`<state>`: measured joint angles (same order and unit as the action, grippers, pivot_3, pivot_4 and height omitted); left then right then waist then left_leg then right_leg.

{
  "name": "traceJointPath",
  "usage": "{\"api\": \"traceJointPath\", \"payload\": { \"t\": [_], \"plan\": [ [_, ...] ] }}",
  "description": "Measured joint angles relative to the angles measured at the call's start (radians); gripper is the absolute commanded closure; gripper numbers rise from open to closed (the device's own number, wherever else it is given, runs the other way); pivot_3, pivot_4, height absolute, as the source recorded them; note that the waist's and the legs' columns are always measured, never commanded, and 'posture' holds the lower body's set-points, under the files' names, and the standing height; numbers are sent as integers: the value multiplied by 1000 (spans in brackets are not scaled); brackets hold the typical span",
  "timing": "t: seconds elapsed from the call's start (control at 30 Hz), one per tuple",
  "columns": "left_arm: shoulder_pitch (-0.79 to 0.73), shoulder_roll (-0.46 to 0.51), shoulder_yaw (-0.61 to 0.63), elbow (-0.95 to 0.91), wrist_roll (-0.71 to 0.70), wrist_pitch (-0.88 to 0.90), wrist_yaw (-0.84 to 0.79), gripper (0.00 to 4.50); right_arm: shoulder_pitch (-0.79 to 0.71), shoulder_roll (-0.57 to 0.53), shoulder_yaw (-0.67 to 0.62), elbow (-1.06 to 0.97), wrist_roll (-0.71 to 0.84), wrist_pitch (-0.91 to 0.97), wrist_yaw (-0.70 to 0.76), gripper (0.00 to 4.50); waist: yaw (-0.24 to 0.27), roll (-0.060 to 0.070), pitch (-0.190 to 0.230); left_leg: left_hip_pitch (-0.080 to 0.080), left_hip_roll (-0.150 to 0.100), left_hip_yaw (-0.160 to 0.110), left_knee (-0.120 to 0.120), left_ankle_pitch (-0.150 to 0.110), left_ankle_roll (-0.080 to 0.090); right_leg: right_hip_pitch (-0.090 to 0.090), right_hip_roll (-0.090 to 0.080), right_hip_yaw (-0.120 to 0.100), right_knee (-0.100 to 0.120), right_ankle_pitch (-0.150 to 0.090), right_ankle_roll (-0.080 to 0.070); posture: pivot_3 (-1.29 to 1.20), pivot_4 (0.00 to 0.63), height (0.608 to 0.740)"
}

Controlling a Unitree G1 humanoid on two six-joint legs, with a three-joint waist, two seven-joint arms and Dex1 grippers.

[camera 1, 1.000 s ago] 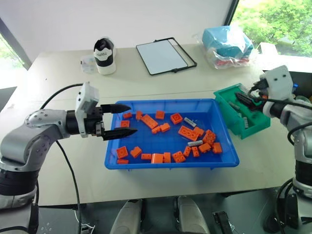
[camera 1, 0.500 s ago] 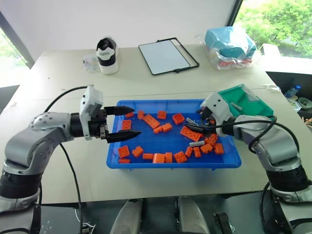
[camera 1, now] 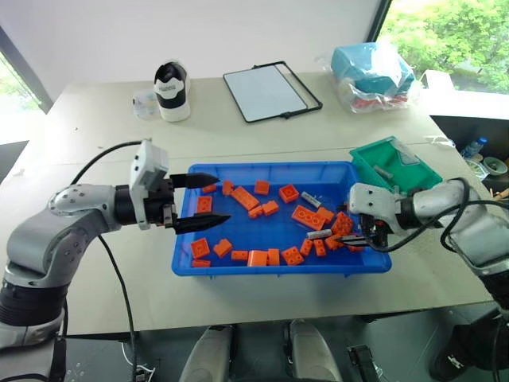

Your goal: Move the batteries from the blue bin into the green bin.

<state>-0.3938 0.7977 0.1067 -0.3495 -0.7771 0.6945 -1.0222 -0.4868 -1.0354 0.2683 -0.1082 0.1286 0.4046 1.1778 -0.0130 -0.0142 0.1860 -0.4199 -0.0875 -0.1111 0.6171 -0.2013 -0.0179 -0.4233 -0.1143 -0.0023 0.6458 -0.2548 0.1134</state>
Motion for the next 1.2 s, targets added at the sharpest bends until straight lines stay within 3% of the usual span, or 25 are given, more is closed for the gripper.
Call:
{"api": "traceJointPath", "payload": {
  "t": [0.33, 0.43, 0.57, 0.63, 1.0, 1.2],
  "plan": [
    [28, 0, 23, -27, -21, 3, 25, 0, -90, 78, 32, 64, -38, 16, 83, 730, 2, 0, 0, 0, 0, -1, 0, 0, 0, 0, 0, 0, 0, 0, 0, 0, 150, 731],
    [28, 4, 28, -28, -21, 3, 29, 0, -102, 76, 40, 69, -67, -12, 95, 1613, 2, 0, 0, 0, 0, -1, 0, 0, 0, 0, 0, 0, 0, 0, 0, 0, 150, 731],
    [28, 3, 28, -29, -21, 3, 35, 0, -95, 71, 68, 73, -117, -69, 115, 3692, 2, 0, 0, 0, 0, -1, 0, 0, 0, 0, 0, 0, 0, 0, 0, 0, 150, 731],
    [27, 3, 28, -29, -21, 3, 39, 0, -76, 69, 65, 57, -124, -85, 123, 4454, 4, 0, 0, 0, -1, -1, 1, 0, 0, 1, 0, 0, 0, 0, 0, 0, 150, 731],
    [10, 3, 28, -16, -20, 1, 40, 0, -26, 68, 71, 2, -126, -46, 129, 4454, 5, -1, 0, 0, -1, -1, 2, 0, 0, 1, -1, 0, 0, 0, 0, 0, 150, 731],
    [-4, -5, 27, -14, -19, -3, 40, 0, -41, 69, 70, 2, -127, -45, 126, 1745, 2, -1, 0, 0, -1, -1, 2, 0, 0, 1, -1, 0, 0, 0, 0, 0, 150, 731]
  ]
}}
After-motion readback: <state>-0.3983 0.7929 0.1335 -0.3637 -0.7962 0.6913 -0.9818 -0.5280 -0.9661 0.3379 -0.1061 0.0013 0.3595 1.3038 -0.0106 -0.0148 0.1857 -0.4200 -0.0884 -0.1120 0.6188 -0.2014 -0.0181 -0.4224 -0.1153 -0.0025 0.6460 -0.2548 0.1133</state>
